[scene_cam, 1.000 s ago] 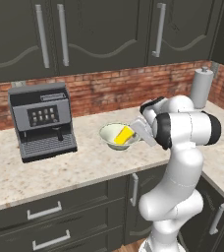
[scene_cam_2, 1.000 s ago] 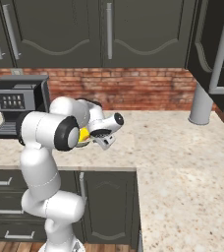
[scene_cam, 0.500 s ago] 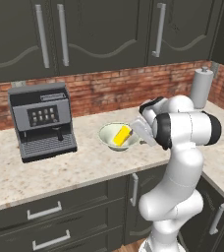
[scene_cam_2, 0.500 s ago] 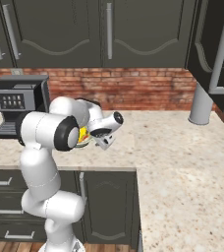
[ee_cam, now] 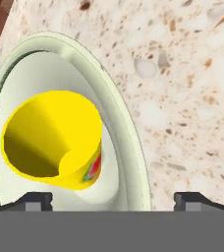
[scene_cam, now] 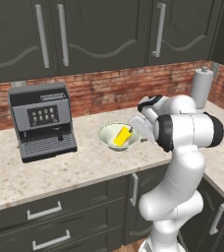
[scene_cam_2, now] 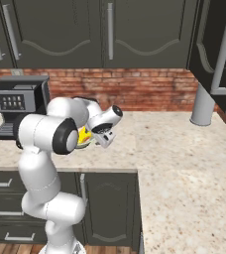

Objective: Place the cup inside the bowl on the dining table and move the bowl to any counter.

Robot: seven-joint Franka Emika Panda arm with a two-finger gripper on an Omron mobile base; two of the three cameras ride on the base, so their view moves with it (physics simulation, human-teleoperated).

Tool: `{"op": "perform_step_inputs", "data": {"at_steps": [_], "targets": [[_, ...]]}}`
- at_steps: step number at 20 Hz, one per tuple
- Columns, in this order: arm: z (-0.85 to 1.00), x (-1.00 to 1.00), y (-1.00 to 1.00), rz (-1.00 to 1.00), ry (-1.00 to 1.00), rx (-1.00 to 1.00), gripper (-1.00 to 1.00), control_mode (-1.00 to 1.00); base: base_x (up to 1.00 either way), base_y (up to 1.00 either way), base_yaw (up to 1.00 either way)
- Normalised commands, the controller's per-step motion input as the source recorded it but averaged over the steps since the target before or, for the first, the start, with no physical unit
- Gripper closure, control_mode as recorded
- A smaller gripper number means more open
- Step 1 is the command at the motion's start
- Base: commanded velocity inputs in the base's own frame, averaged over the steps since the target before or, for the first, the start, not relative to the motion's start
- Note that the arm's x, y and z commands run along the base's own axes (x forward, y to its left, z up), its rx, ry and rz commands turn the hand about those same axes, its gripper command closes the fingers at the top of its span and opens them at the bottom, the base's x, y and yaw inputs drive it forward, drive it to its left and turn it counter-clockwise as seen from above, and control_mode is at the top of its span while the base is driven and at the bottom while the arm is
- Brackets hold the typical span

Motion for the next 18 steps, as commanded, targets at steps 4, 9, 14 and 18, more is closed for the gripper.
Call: {"op": "perform_step_inputs", "data": {"at_steps": [4, 9, 14, 18], "targets": [[0.18, -0.19, 0.01, 0.02, 0.03, 0.00, -1.00, -1.00, 0.00, 0.00, 0.00], [0.10, -0.27, 0.00, 0.04, 0.00, 0.00, -1.00, -1.00, 0.00, 0.00, 0.00], [0.01, -0.52, 0.00, 0.08, 0.00, 0.00, -1.00, -1.00, 0.00, 0.00, 0.00], [0.00, -0.77, 0.05, 0.09, 0.00, 0.00, -1.00, -1.00, 0.00, 0.00, 0.00]]}}
